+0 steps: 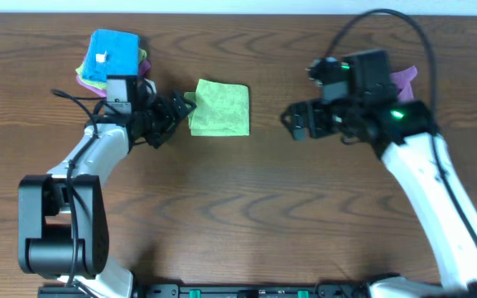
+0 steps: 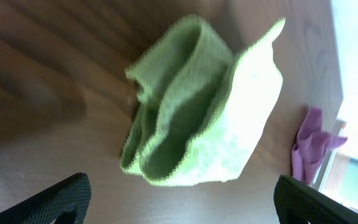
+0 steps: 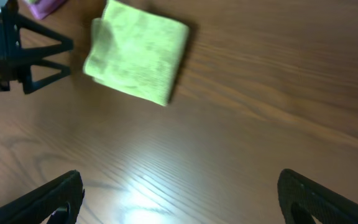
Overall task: Fold the cloth
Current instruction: 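Release the cloth with the right gripper and retract it right, then carry the folded green cloth with the left gripper to the cloth stack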
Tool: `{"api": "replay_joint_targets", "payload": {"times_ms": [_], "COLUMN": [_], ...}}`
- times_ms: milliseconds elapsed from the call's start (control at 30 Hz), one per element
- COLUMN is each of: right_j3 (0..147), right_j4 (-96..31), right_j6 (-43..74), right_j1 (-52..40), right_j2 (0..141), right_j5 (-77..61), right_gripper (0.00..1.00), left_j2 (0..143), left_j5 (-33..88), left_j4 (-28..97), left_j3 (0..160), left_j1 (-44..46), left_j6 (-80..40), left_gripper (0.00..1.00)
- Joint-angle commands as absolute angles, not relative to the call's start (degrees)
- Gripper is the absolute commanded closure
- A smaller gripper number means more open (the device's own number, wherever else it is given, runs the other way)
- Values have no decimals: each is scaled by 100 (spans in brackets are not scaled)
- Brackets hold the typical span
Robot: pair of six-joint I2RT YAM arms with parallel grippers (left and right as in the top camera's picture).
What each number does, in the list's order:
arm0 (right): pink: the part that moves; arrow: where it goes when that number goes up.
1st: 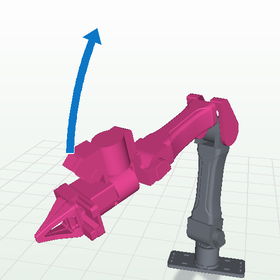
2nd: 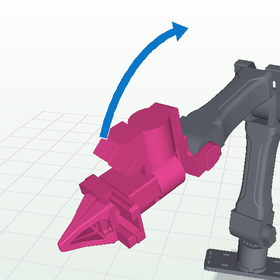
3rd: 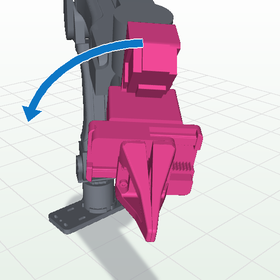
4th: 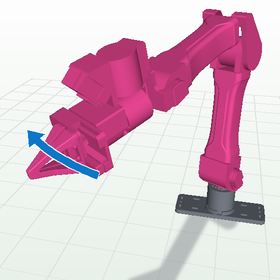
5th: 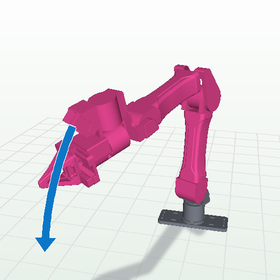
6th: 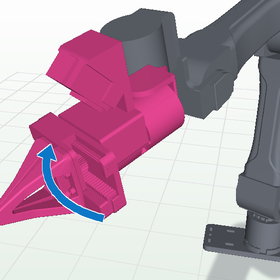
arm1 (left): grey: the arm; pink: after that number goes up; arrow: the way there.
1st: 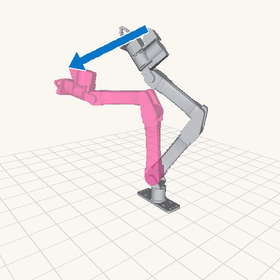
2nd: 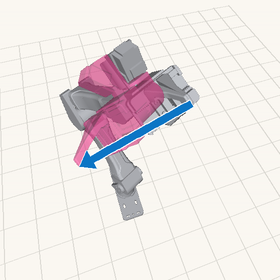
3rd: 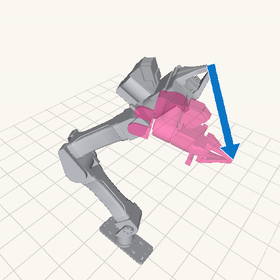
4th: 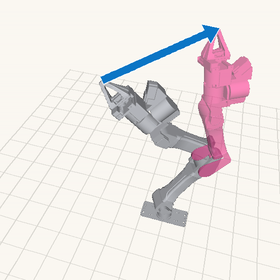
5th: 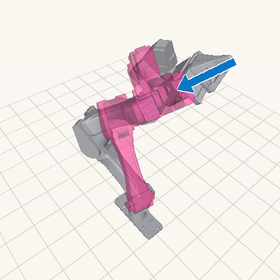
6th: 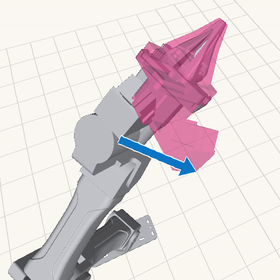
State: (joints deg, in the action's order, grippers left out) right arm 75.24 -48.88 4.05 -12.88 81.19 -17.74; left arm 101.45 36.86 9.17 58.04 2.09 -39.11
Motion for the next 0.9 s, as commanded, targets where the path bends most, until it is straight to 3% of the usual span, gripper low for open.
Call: {"api": "replay_joint_targets", "payload": {"times_ms": [0, 300, 467, 867], "right_j3": [7070, 4768, 4219, 4187], "right_j4": [-4921, -5004, -5336, -5638], "right_j6": [163, 690, 790, 788], "right_j1": [-965, -296, -296, -298], "right_j2": [7448, 4783, 3389, 3105], "right_j5": [-1693, -1697, -1623, -1525], "right_gripper": [1, 1, 1, 1], "left_j2": [10051, 10401, 10473, 10473], "left_j5": [3564, 3496, 3395, 3065], "left_j4": [1024, 1199, 1175, 812], "left_j3": [5927, 5924, 5924, 5924], "left_j1": [403, 646, 652, 794], "left_j6": [-3879, -4230, -4248, -4624], "left_gripper": [5, 5, 5, 5]}}
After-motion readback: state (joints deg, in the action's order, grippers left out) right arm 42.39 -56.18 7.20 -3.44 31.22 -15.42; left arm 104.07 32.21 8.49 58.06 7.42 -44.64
